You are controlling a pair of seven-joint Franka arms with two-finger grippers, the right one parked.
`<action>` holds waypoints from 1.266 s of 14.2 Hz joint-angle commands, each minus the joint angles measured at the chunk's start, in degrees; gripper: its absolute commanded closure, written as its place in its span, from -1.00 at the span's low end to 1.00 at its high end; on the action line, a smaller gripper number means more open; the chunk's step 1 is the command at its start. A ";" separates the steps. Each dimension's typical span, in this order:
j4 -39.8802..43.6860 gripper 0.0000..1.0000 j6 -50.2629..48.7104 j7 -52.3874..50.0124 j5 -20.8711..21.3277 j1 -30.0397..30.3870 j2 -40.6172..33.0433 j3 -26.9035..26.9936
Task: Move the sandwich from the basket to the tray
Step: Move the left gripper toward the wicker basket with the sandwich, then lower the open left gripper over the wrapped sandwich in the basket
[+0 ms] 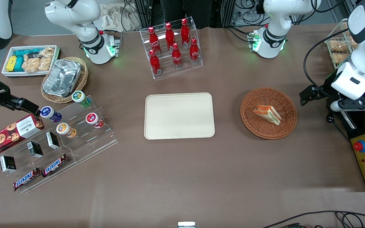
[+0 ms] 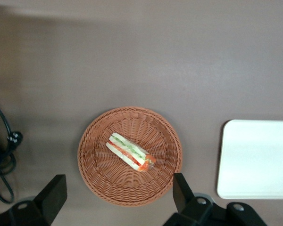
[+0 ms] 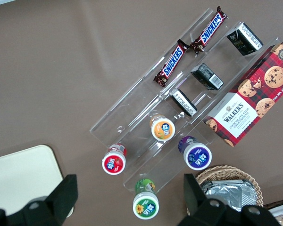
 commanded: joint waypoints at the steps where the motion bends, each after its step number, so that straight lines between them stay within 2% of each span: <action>1: 0.14 -1.00 -0.22 -9.19 -2.91 0.16 -0.24 -0.24; 4: 0.23 -1.00 0.48 -22.10 -3.19 -0.45 -0.15 -0.24; 7: -1.96 -1.00 0.14 -30.82 -3.01 -1.41 -0.41 -0.24; 14: -10.65 -1.00 4.70 -45.33 1.81 -4.84 0.12 -0.33; 18: -18.82 -1.00 10.40 -51.21 6.74 -7.13 0.64 -0.24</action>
